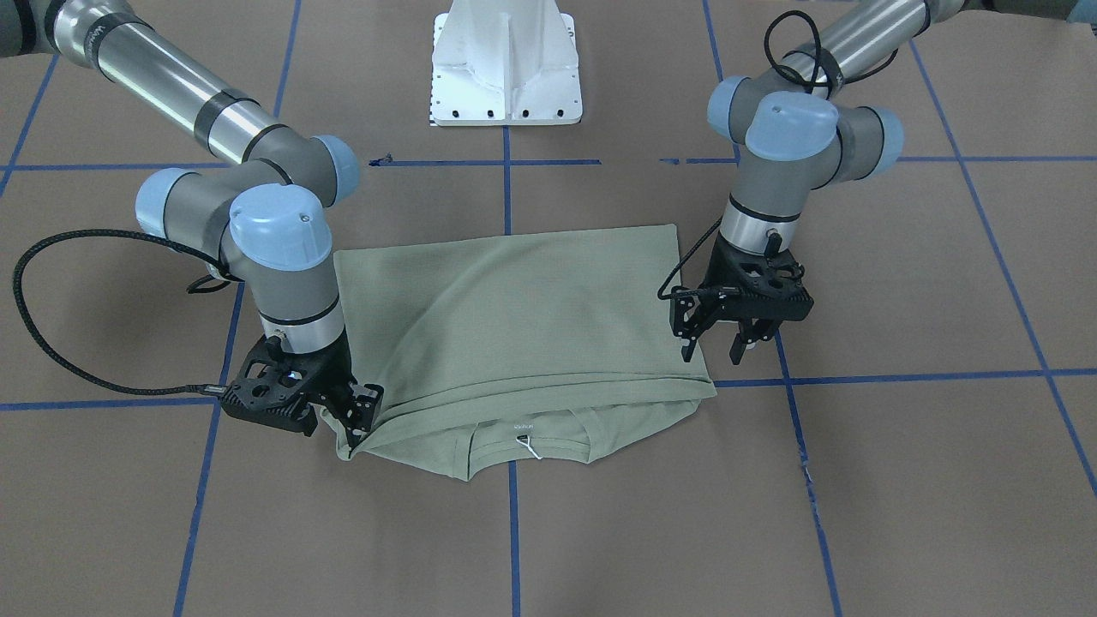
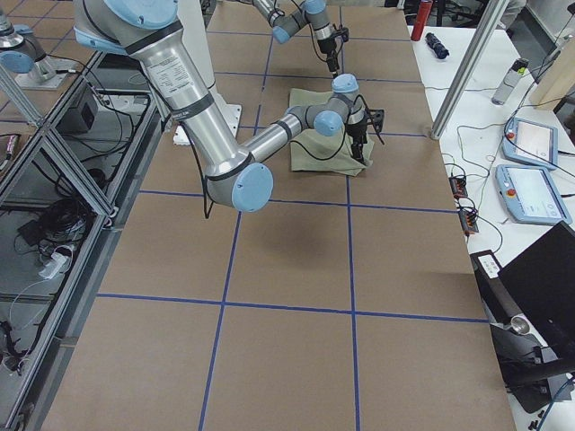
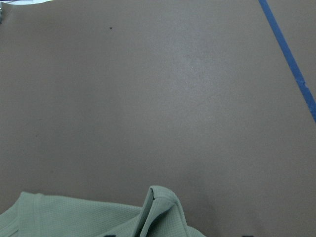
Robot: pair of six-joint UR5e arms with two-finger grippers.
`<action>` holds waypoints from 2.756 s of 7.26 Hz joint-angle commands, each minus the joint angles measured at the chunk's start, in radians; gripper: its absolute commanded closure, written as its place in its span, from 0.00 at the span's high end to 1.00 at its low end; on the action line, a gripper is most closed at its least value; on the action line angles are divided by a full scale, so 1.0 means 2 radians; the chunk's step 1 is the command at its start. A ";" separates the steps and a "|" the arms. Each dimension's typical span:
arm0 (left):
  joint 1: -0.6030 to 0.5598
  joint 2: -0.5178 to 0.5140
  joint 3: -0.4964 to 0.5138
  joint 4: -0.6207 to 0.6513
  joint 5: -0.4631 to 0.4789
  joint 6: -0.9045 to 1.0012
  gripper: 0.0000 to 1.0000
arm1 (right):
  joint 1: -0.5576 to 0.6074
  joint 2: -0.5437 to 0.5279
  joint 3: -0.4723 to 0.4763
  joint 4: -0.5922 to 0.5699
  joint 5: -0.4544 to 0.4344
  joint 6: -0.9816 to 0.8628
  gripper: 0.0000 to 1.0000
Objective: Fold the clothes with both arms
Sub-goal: 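Move the left gripper to the shirt's side edge while the right holds back, then grasp the side edge with the left gripper and drag it outward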
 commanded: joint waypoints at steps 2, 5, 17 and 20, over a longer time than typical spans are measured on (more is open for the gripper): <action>0.080 0.081 -0.025 -0.098 0.057 -0.134 0.79 | -0.001 -0.012 0.024 0.000 0.003 0.003 1.00; 0.150 0.088 -0.026 -0.102 0.091 -0.195 0.72 | -0.002 -0.012 0.024 0.000 0.003 0.004 1.00; 0.175 0.130 -0.066 -0.099 0.099 -0.191 0.00 | -0.002 -0.013 0.025 0.000 0.003 0.005 1.00; 0.166 0.190 -0.110 -0.097 0.094 -0.136 0.00 | -0.003 -0.013 0.025 0.000 0.003 0.008 1.00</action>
